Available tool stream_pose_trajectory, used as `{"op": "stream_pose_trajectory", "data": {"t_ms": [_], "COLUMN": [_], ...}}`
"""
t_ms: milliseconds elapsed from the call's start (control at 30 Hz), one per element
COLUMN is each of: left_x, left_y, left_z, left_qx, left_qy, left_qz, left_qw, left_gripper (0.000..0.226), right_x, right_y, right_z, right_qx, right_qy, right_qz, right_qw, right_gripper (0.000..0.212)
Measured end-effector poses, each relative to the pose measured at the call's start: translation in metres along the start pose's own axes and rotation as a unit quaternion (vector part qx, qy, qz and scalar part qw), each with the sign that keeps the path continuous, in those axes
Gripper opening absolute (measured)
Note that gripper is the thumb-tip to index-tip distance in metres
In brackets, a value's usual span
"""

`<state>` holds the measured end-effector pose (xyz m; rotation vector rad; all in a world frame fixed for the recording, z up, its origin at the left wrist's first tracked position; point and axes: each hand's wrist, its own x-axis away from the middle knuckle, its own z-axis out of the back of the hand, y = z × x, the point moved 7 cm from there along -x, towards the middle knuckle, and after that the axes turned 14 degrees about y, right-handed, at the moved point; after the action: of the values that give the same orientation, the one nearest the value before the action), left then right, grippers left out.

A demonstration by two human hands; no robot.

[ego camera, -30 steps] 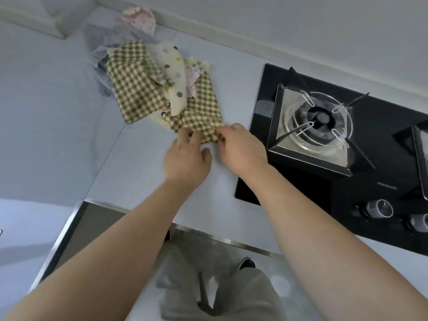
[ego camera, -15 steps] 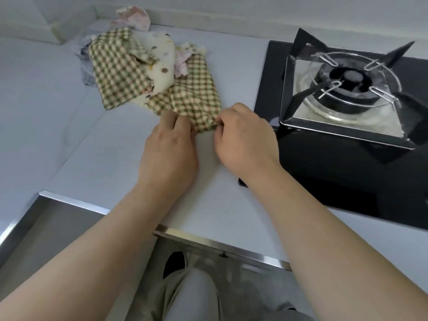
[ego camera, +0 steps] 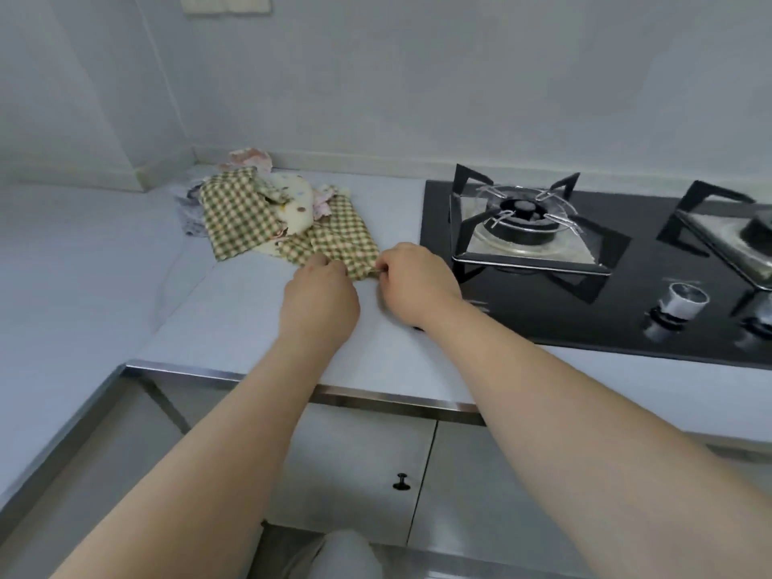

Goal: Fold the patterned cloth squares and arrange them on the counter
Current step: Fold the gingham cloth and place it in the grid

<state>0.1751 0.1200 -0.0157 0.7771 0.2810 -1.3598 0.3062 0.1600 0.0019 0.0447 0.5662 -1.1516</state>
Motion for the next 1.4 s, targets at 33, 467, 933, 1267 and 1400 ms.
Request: {"op": "stream_pose_trajectory", "data": {"t_ms": [33,467,933,1267,1400], "left_x": [0.0,-0.009,-0.002,-0.015,-0.042], "left_y": [0.002,-0.023,-0.022,-0.016,0.015], "left_z": [0.003,0.049,0.036,0.071,0.116], "left_qx": [0.007,0.15,0.111,0.198,0.222], "left_qy": [0.001,0.003,-0.048,0.034,0.086], "left_qz": [0.002,0.075,-0.091,-0.006,-0.015], "left_qw": [1.0,0.986,0.989,0.98,0.971], "left_gripper": [0.013,0.02,0.032,0.017,0.019], "right_x": [0.005,0.059,0.039,0.017,0.008], "right_y": [-0.002,-0.025,-0.028,-0.025,-0.032], "right_z": [0.002,0.029,0.024,0.075,0.111], "right_qx": [0.011,0.051,0.082,-0.147,-0.199], "right_qy": [-0.008,0.018,0.013,0.075,0.145], "right_qz": [-0.006,-0.02,-0.089,-0.173,-0.152], "right_qw": [1.0,0.998,0.993,0.971,0.957], "right_gripper": [0.03,0.038,0.027,0.017,0.021]}}
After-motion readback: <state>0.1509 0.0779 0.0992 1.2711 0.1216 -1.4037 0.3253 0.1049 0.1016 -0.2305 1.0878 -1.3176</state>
